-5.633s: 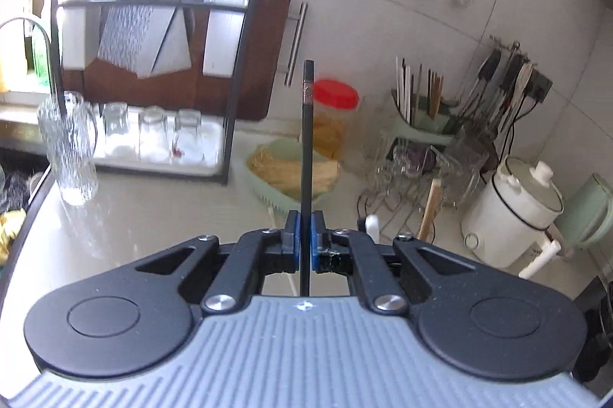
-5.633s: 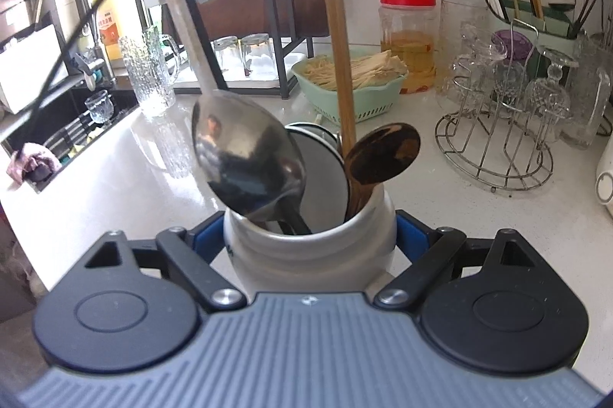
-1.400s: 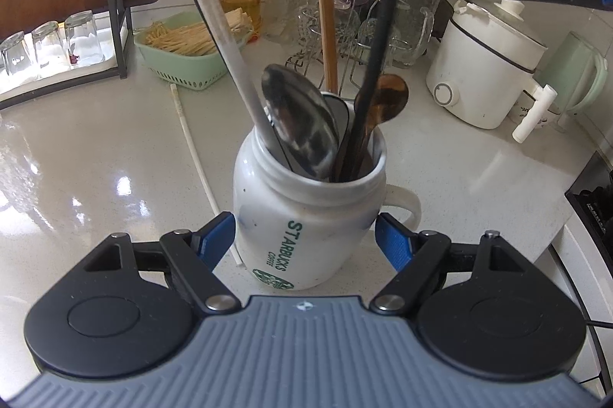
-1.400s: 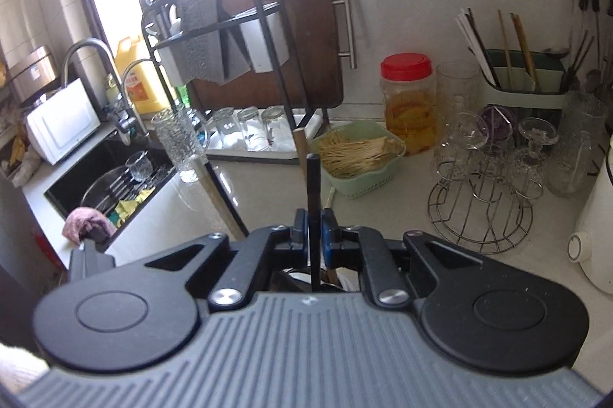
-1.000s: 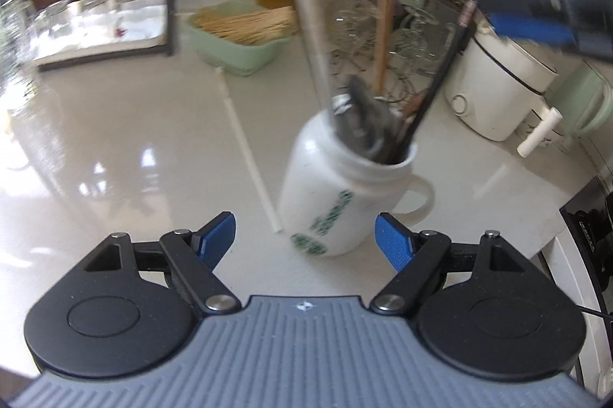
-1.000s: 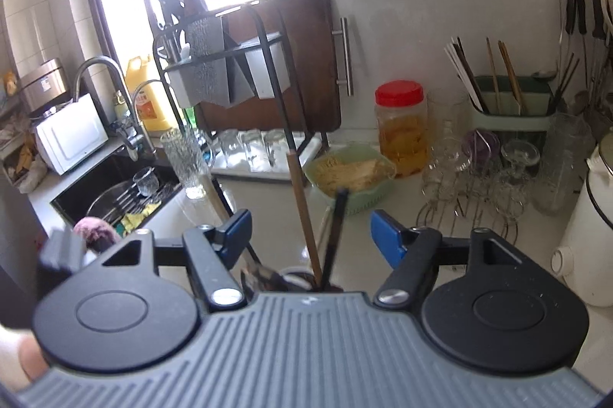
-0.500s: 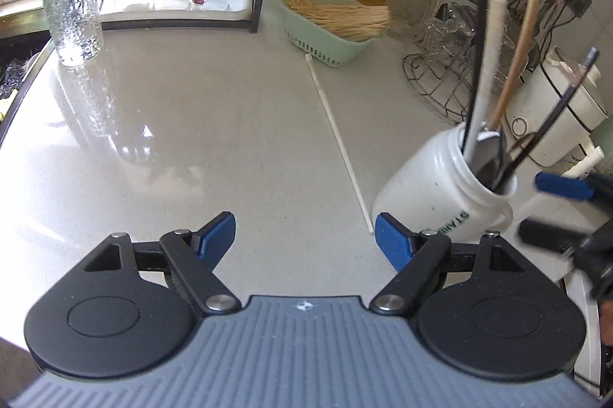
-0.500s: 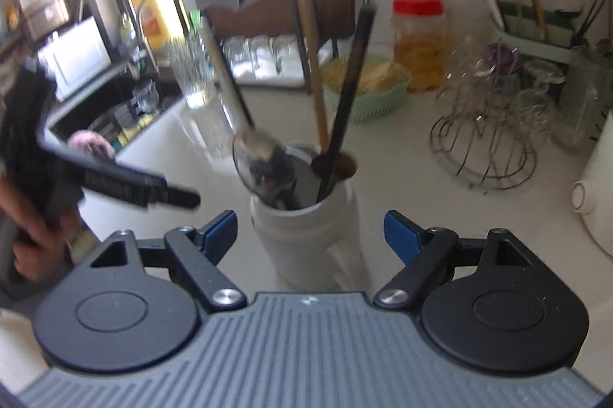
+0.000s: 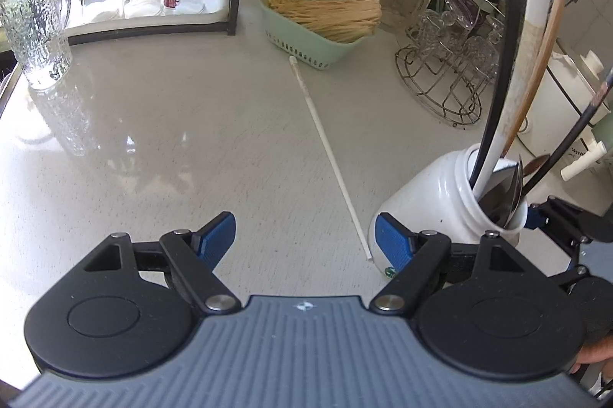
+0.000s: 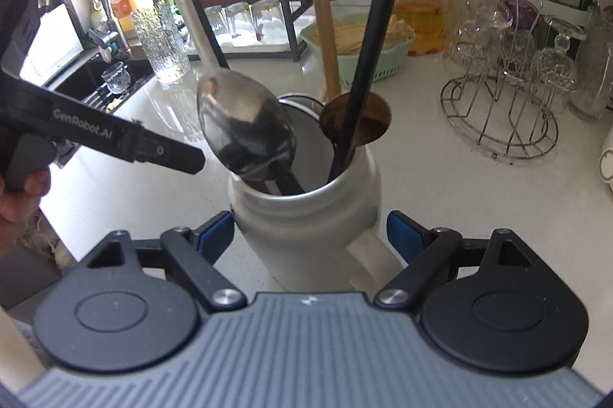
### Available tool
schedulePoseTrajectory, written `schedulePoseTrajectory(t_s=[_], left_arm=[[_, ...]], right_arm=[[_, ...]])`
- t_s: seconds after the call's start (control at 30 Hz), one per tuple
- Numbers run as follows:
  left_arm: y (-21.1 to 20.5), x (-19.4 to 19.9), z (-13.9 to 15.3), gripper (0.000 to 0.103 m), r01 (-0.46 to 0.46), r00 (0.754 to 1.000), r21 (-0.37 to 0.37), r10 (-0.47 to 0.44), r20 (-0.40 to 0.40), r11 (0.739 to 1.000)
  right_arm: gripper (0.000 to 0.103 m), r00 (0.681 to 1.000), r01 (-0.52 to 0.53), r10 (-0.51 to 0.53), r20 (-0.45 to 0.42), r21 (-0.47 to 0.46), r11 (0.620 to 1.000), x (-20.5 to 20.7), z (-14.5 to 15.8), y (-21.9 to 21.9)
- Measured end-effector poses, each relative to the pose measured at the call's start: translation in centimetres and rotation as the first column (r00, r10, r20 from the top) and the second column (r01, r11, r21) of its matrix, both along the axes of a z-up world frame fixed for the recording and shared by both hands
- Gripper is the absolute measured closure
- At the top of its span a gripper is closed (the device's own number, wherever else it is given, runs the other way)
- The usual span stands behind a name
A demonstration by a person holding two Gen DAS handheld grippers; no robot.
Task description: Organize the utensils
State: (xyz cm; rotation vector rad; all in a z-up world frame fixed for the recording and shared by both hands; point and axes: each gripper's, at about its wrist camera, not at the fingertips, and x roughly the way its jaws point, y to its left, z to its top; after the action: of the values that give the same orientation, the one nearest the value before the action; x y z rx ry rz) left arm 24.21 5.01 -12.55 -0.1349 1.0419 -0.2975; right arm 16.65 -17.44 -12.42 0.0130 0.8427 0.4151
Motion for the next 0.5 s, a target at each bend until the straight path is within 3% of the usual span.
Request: schedulePoseTrajectory(t_s=[0.17, 0.5], left_arm=[[0.3, 0.1, 0.8, 0.02, -0.023, 1.0, -0.007, 0.023, -0.014, 1.0], [0.6, -3.3, 6.6, 0.02, -0.099, 0.993, -0.001, 0.099, 0.056, 0.995]], right_arm=[[0.015, 0.999, 0.039, -0.039, -0.011, -0.012, 0.999, -0.5, 1.1, 0.2], [0.015, 0.982, 0.176, -0.182, 0.045, 0.107, 0.978, -3.0, 7.1, -2.1]])
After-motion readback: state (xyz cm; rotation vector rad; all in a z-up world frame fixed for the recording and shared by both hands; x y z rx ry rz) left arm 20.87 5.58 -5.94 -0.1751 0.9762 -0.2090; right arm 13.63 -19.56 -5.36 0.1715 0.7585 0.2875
